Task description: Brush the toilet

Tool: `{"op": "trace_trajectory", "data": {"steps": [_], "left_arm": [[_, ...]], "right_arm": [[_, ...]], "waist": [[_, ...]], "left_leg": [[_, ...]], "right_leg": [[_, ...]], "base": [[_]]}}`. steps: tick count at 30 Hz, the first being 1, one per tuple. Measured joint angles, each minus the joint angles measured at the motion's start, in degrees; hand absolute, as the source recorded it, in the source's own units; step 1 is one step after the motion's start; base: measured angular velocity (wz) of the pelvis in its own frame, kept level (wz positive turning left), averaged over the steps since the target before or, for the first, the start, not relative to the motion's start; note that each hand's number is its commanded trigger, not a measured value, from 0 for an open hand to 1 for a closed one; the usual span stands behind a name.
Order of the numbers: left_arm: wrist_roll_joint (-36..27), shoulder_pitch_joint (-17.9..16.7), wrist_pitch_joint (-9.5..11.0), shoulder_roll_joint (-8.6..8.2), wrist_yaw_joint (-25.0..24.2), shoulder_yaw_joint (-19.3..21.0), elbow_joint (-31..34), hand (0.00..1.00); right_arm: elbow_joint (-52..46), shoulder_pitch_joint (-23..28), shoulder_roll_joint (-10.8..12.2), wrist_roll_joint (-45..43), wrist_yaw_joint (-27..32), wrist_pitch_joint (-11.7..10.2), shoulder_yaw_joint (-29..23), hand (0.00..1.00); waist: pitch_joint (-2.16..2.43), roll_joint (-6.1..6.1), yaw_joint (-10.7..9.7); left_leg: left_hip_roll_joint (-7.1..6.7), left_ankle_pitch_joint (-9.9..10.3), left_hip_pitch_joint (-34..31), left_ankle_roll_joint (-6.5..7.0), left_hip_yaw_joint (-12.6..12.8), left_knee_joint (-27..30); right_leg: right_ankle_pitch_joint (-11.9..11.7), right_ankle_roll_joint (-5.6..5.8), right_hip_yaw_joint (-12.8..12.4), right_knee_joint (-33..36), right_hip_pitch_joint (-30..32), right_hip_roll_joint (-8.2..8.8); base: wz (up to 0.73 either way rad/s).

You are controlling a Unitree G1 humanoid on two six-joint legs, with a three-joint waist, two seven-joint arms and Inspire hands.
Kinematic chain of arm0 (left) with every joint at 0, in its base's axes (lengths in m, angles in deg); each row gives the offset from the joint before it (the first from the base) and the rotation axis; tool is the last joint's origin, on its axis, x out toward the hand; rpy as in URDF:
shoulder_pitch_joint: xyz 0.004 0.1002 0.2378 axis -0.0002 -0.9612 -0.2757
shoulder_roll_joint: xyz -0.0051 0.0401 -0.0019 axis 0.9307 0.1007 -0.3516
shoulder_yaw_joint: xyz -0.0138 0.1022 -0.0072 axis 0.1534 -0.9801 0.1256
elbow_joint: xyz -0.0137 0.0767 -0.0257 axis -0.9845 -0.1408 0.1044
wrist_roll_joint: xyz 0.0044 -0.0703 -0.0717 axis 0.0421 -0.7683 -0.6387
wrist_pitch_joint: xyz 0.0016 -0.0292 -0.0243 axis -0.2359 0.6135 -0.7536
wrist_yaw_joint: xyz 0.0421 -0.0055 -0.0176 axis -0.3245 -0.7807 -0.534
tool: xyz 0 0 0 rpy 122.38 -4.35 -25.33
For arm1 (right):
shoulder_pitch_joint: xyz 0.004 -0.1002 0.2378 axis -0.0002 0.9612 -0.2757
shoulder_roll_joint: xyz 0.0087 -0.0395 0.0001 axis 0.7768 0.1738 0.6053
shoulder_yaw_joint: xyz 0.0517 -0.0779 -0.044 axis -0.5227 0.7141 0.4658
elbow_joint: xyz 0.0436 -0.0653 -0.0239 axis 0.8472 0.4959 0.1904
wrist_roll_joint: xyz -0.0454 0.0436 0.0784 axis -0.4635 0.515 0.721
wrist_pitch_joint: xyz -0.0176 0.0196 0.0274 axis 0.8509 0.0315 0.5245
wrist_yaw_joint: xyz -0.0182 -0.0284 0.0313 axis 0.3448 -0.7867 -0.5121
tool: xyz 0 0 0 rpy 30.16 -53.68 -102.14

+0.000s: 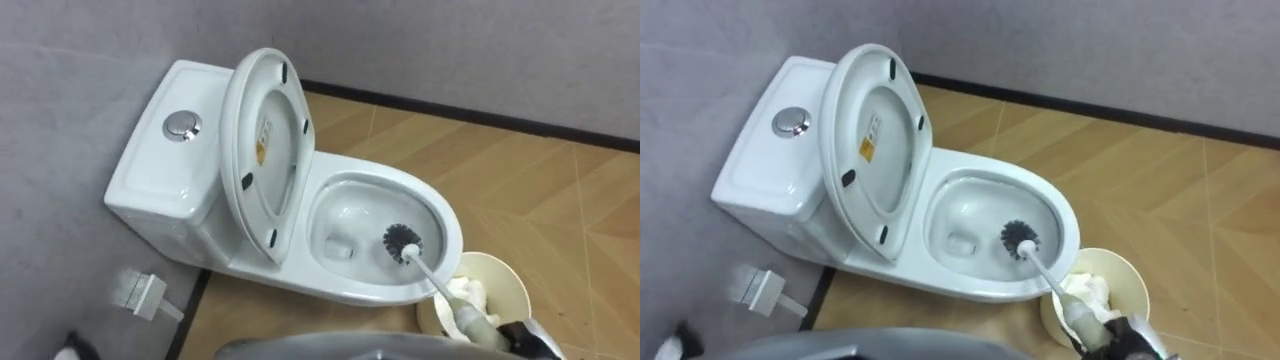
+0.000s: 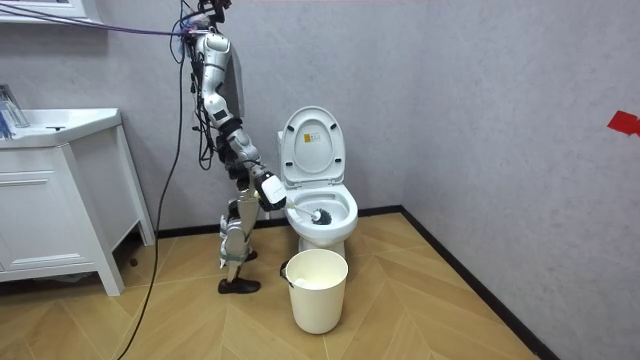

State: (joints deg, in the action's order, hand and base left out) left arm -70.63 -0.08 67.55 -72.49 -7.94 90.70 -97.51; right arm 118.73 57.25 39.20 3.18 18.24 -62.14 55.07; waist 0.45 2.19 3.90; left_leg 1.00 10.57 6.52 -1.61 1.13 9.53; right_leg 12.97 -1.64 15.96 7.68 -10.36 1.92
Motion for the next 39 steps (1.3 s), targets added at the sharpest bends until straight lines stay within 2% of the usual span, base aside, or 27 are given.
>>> {"op": "trace_trajectory", "data": {"steps": [1, 3, 4, 6, 9, 14, 16, 18, 22, 24, 28, 30, 34, 39], "left_arm": [[-3.11, 0.01, -0.25, -0.08, -0.16, 0.76, -1.71, 0.0], [-7.52, -0.26, -0.33, -0.42, -0.27, 1.36, -3.22, 0.0], [-10.04, -0.44, -0.33, -0.72, -0.29, 1.42, -3.51, 0.0], [-11.79, -0.48, -0.1, -1.27, -0.47, 1.84, -3.93, 0.0], [-14.09, -0.37, 0.23, -1.3, -0.75, 1.87, -4.42, 0.0], [-13.74, 0.35, 0.38, -1.52, -0.71, 1.95, -4.4, 0.0], [-13.7, 1.05, 0.45, -1.61, -0.69, 2.56, -4.4, 0.0], [-13.59, 1.05, 0.56, -1.61, -0.71, 2.59, -4.44, 0.0], [-13.58, 1.26, 0.55, -1.59, -2.32, 2.47, -5.09, 0.0], [-13.58, 1.69, 0.53, -1.59, -2.96, 2.17, -5.08, 0.0], [-12.76, 2.78, 0.13, -1.55, -4.97, -0.15, -5.07, 0.0], [-11.18, 2.95, -0.03, -1.54, -5.73, -0.13, -4.99, 0.0], [-9.06, 3.21, -0.62, -1.55, -6.26, -0.14, -4.93, 0.0], [-8.96, 3.37, -0.78, -1.54, -6.69, -1.06, -4.97, 0.0]], "right_arm": [[1.82, -0.84, 0.03, 3.18, 0.26, -0.01, -0.56, 1.0], [3.56, -1.64, 0.05, 7.93, 0.39, -0.15, -1.71, 1.0], [4.23, -1.9, 0.09, 10.68, 1.09, -0.59, -2.08, 1.0], [5.61, -2.21, 0.29, 13.54, 1.52, -2.26, -2.84, 1.0], [6.74, -2.47, 1.0, 19.84, 1.67, -3.18, -2.83, 1.0], [7.48, -1.96, 1.96, 26.53, 2.36, -3.91, -3.67, 1.0], [7.48, -1.43, 2.47, 27.72, 2.9, -4.77, -3.89, 1.0], [7.48, -1.41, 2.53, 27.73, 3.03, -5.31, -4.0, 1.0], [7.49, -1.45, 2.53, 27.78, 3.62, -6.11, -4.0, 1.0], [7.49, -1.38, 2.55, 27.96, 4.25, -6.6, -3.97, 1.0], [8.67, -1.42, 2.61, 31.37, 4.82, -6.88, -3.7, 1.0], [9.19, -1.34, 2.73, 32.28, 5.06, -6.89, -3.7, 1.0], [9.26, -1.38, 4.48, 32.42, 6.66, -6.9, -3.7, 1.0], [10.12, -1.89, 4.73, 32.42, 7.66, -7.47, -3.71, 1.0]], "waist": [[0.01, -0.27, -0.03], [-0.24, -0.26, 0.0], [-0.27, -0.67, -0.01], [-0.35, -1.16, -0.02], [-0.37, -1.36, -0.29], [-0.31, -1.68, -0.76], [-0.3, -1.77, -0.98], [-0.25, -1.82, -1.7], [-0.33, -1.7, -2.1], [-0.49, -1.9, -2.54], [-0.52, -1.92, -3.14], [-0.5, -1.91, -3.78], [-0.42, -1.93, -4.77], [-0.25, -2.02, -5.42]], "left_leg": [[-0.11, 0.1, -0.06, 0.07, 0.0, -0.01], [-0.32, 0.29, -0.04, 0.38, -0.16, -0.01], [-0.48, 0.41, 0.0, 0.57, -0.24, 0.02], [-0.7, 0.47, 0.05, 0.68, -0.13, -0.04], [-0.74, 0.68, -0.17, 0.96, 0.1, -0.21], [-0.97, 0.87, 0.11, 1.12, 0.34, -0.25], [-1.08, 0.86, 0.36, 1.13, 0.58, -0.16], [-1.19, 0.86, 0.46, 1.14, 0.63, -0.16], [-1.21, 0.86, 0.99, 1.14, 2.05, -0.17], [-1.21, 0.98, 1.03, 1.33, 2.56, -0.16], [-0.88, 1.49, 1.15, 1.96, 3.5, -0.26], [-0.92, 1.61, 1.18, 2.15, 3.71, -0.33], [-0.94, 1.87, 1.29, 2.25, 4.62, -0.32], [-1.22, 1.88, 1.6, 2.25, 5.04, -0.35]], "right_leg": [[0.05, 0.08, -0.25, 0.0, 0.04, 0.02], [0.19, 0.31, -0.96, 0.02, 0.03, 0.09], [0.33, 0.49, -1.14, 0.08, 0.02, 0.2], [0.42, 0.7, -1.57, 0.21, 0.06, 0.33], [0.51, 0.94, -1.76, 0.36, 0.23, 0.4], [0.36, 1.08, -2.91, 0.76, 0.15, 0.5], [0.35, 1.05, -5.03, 0.92, 0.33, 0.44], [0.35, 1.05, -5.37, 0.96, 0.25, 0.48], [0.36, 1.06, -8.02, 0.93, 0.25, 0.45], [0.46, 1.19, -8.22, 0.75, 0.39, 0.49], [0.49, 1.52, -9.76, 1.0, 0.49, 0.04], [0.41, 1.65, -9.96, 0.98, 0.46, 0.12], [0.34, 1.75, -10.73, 1.08, 0.58, 0.06], [0.31, 1.73, -11.29, 1.22, 0.82, 0.01]], "base": [[0.27], [0.14], [0.08], [0.03], [0.0], [-0.05], [-0.02], [-0.03], [-0.14], [-0.05], [-0.07], [-0.06], [-0.09], [-0.07]]}}
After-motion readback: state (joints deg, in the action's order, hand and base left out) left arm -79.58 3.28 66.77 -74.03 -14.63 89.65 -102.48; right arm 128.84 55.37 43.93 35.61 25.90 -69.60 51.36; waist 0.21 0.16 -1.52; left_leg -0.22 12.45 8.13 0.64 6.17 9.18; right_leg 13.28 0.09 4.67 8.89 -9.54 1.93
